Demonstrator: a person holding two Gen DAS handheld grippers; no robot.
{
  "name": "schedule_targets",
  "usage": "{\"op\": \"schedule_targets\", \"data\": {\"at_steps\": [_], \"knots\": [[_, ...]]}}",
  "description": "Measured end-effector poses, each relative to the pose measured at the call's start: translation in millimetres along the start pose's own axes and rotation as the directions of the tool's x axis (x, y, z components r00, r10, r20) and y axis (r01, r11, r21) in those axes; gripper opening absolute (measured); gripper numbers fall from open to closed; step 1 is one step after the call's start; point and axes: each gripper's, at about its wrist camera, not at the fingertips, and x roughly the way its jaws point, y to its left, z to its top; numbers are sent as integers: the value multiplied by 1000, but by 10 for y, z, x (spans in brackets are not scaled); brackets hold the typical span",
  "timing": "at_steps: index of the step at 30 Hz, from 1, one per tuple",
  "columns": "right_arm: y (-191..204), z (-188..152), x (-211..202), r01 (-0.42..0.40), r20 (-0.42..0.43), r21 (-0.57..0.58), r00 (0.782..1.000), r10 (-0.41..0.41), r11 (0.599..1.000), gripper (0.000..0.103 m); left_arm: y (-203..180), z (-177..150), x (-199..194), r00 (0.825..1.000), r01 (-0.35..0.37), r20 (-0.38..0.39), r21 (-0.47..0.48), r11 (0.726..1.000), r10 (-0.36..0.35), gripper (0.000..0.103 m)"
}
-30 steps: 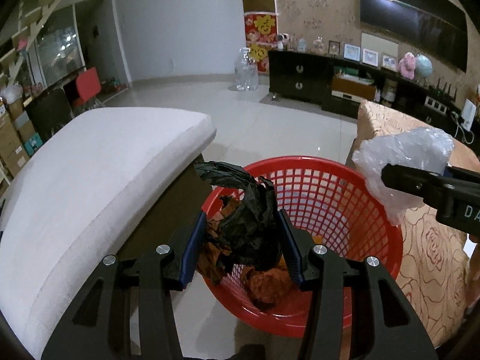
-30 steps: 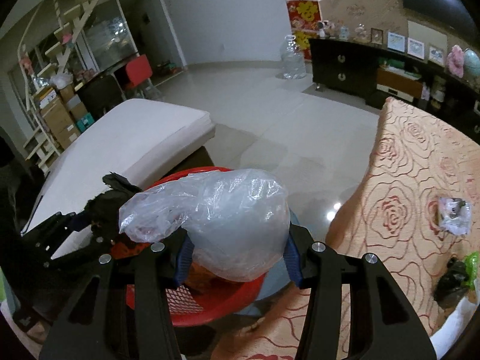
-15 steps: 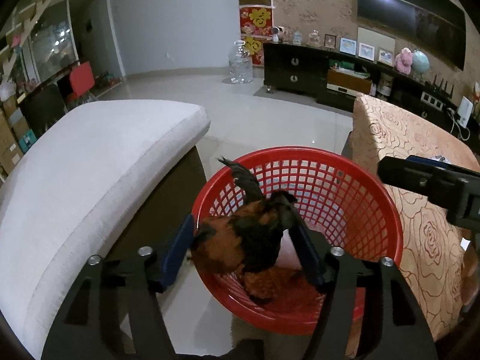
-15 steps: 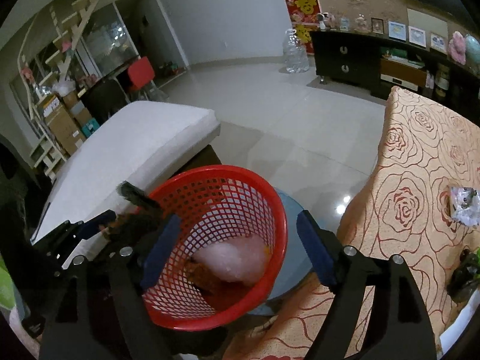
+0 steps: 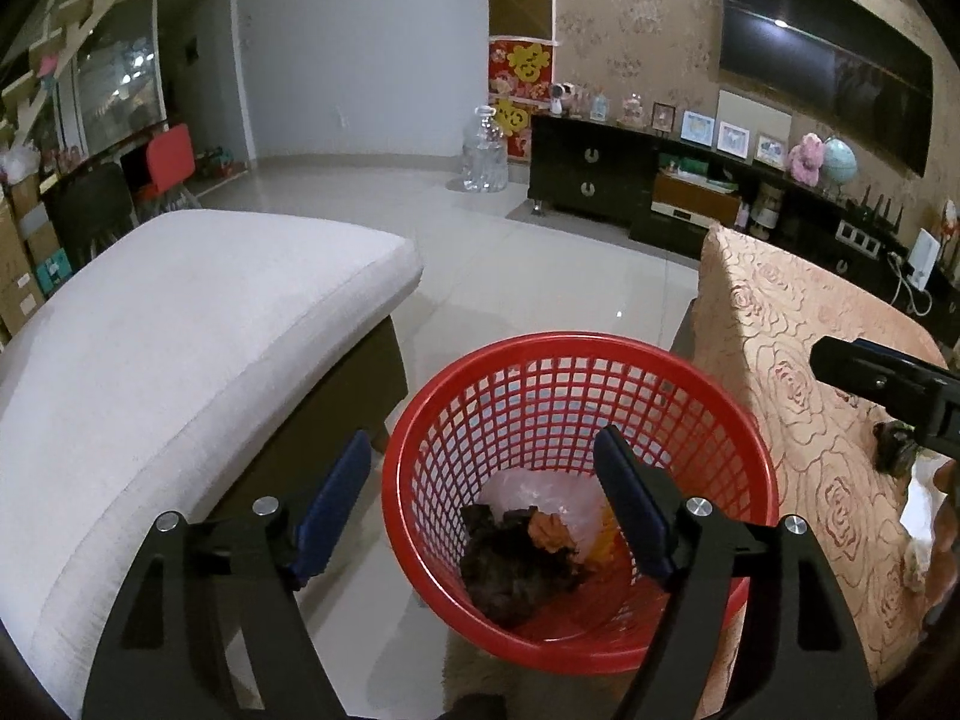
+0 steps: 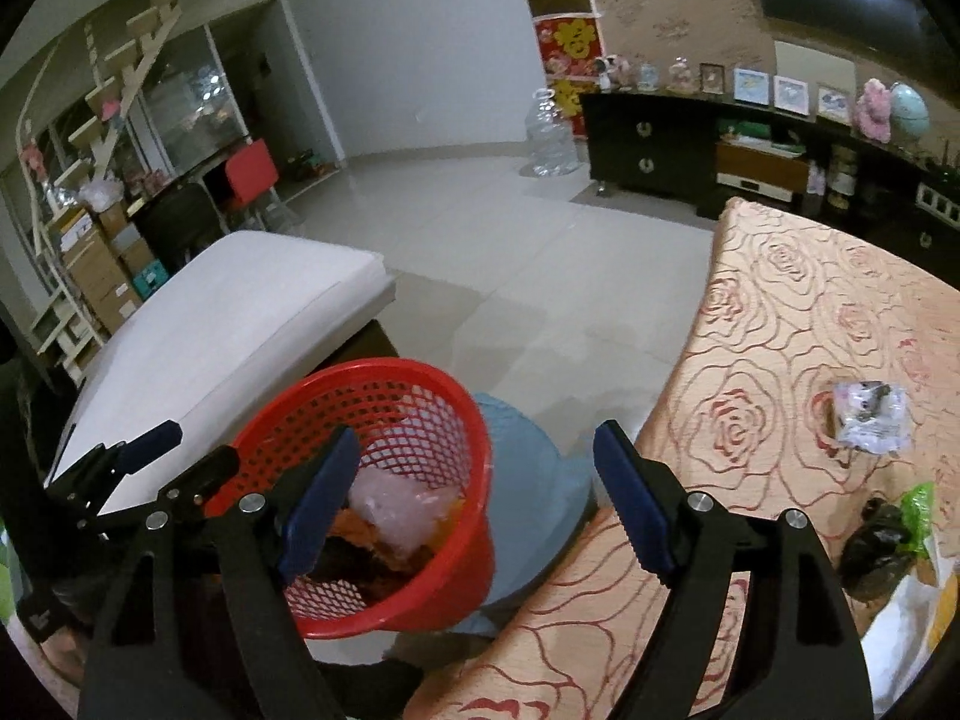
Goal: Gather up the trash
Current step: 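Move both tools back over the table of remaining trash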
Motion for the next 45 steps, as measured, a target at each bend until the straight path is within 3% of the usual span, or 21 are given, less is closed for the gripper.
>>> {"op": "schedule_targets", "data": {"at_steps": [9, 14, 20, 28, 34, 37, 40, 45], "knots": [[-337, -160, -269, 107, 21, 30, 994, -108, 994, 78, -173, 5, -68, 999, 44, 20, 20, 999, -44, 74], [-682, -281, -594, 204, 44, 67, 977, -207, 977, 78, -358, 13, -118, 996, 77, 35, 51, 996, -79, 74], [-1245, -503, -1100, 302, 68, 167, 946, -316, 939, 78, -647, -5, -194, 989, 133, 49, 93, 987, -138, 74], [-1914, -1008, -1555, 433, 32, 309, 885, -464, 847, 78, -1159, -107, -283, 977, 193, 49, 196, 962, -206, 76], [-2178, -1316, -1813, 486, 6, 381, 849, -528, 786, 78, -1544, -258, -288, 964, 254, 9, 267, 930, -266, 77], [-2311, -1447, -1933, 500, -4, 429, 834, -552, 752, 78, -1752, -357, -297, 946, 315, -26, 293, 903, -322, 77], [-2447, -1554, -2033, 502, -16, 474, 826, -563, 723, 78, -1957, -457, -312, 933, 352, -54, 323, 879, -355, 80], [-2600, -1662, -2105, 499, -38, 527, 823, -567, 688, 79, -2396, -682, -338, 909, 410, -111, 409, 815, -402, 80]]}}
